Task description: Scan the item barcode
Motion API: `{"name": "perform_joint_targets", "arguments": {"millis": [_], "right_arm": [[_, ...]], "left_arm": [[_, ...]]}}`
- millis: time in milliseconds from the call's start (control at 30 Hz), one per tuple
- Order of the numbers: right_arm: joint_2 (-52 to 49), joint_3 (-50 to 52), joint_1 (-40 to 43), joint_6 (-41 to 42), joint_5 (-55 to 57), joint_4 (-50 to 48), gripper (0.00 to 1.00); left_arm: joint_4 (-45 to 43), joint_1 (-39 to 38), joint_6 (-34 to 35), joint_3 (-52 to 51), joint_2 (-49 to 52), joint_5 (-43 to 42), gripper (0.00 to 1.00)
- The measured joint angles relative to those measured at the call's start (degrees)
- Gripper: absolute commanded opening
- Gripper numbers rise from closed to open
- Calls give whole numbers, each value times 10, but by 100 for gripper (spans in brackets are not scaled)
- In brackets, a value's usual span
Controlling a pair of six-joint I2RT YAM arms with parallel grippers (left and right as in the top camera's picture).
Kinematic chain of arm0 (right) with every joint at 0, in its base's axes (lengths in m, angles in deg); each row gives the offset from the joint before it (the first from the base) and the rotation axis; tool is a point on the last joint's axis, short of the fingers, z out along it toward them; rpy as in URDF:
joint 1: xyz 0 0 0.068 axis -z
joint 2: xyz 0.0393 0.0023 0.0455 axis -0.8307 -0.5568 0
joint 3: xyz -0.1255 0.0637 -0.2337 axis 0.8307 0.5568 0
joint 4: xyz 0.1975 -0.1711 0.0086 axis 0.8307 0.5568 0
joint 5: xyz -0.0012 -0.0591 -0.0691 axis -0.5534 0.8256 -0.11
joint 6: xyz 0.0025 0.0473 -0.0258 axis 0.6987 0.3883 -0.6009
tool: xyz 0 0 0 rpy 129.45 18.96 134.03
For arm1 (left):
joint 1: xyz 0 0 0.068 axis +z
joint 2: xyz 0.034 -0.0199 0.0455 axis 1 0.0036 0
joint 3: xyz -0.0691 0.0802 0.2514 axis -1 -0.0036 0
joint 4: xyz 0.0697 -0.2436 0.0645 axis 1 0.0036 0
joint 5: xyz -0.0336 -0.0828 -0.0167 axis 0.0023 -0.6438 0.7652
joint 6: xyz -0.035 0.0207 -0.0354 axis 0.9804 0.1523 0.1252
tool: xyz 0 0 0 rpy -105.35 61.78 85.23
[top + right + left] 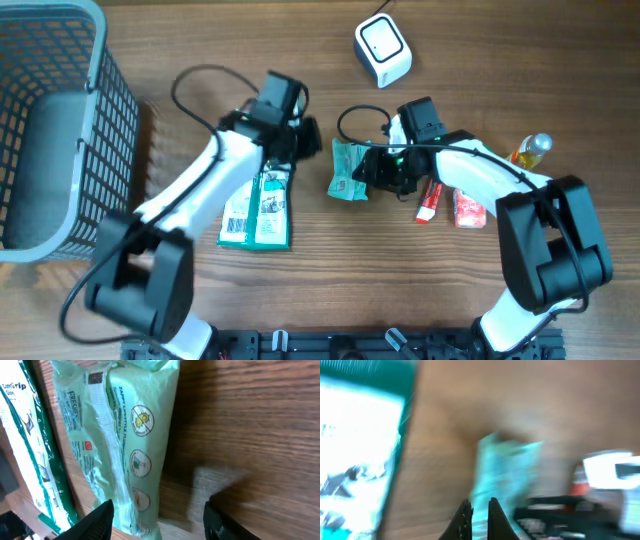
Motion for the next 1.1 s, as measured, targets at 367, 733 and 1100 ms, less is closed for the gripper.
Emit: {"name": "perform_joint_targets", "arguments": {"millis": [367,733,1100], "right_arm": [[21,-30,71,-43,-141,12,4],[-31,-31,59,-63,-179,2,4],[-116,-48,47,-32,-207,2,4]], "left_arm": [[-52,3,-34,13,93,-191,4],[-56,3,-56,13,161,-231,4],[-52,1,-62,12,177,-198,4]]}}
